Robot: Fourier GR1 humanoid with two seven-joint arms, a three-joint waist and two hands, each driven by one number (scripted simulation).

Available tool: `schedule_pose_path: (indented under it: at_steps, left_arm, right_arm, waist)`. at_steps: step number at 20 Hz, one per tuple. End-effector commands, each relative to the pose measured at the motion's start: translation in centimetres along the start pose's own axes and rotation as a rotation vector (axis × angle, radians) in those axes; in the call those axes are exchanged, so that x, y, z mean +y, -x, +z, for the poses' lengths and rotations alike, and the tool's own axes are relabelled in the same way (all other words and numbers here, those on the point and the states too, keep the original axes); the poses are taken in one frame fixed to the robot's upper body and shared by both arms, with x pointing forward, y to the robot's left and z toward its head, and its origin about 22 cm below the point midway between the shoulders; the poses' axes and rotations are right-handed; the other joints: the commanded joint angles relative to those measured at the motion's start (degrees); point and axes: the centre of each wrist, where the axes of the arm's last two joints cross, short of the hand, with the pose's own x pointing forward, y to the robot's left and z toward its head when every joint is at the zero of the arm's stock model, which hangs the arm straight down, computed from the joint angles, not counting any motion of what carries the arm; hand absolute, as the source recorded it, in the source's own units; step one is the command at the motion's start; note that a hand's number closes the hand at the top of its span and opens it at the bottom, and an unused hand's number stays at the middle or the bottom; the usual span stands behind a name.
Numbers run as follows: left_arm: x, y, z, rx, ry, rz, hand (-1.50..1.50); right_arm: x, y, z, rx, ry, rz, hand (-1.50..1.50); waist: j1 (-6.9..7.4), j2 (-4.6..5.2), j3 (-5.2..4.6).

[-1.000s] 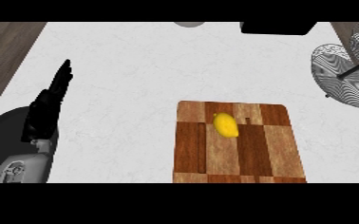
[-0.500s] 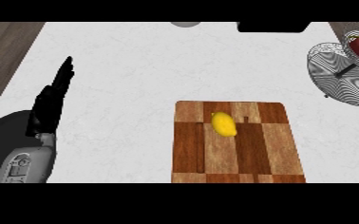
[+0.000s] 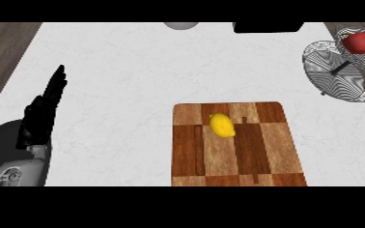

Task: Pick the bell pepper from the cutting board and place it in the tiered basket

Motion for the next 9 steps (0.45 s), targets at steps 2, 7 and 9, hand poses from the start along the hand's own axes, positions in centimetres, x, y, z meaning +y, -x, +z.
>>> schedule_pose_path:
  at_steps: [2, 7, 9]
  left_arm:
    - [0.9, 1.4, 1.1, 0.035, -0.037, -0.005, 0.00]
    - [0.8, 0.5, 1.3, 0.032, -0.032, 0.003, 0.00]
    - [0.2, 1.0, 1.4, 0.035, -0.066, -0.008, 0.00]
  right_arm:
    - [-0.6, 3.7, 0.6, 0.054, -0.054, -0.016, -1.50]
    - [-6.0, 7.1, 0.1, -0.032, -0.040, -0.089, -1.50]
    - [-6.8, 8.7, 1.0, -0.024, -0.058, -0.108, -1.50]
  waist:
    - [-2.26, -0.79, -0.04]
    - [-2.95, -0.81, 0.03]
    - [-3.73, -0.89, -0.02]
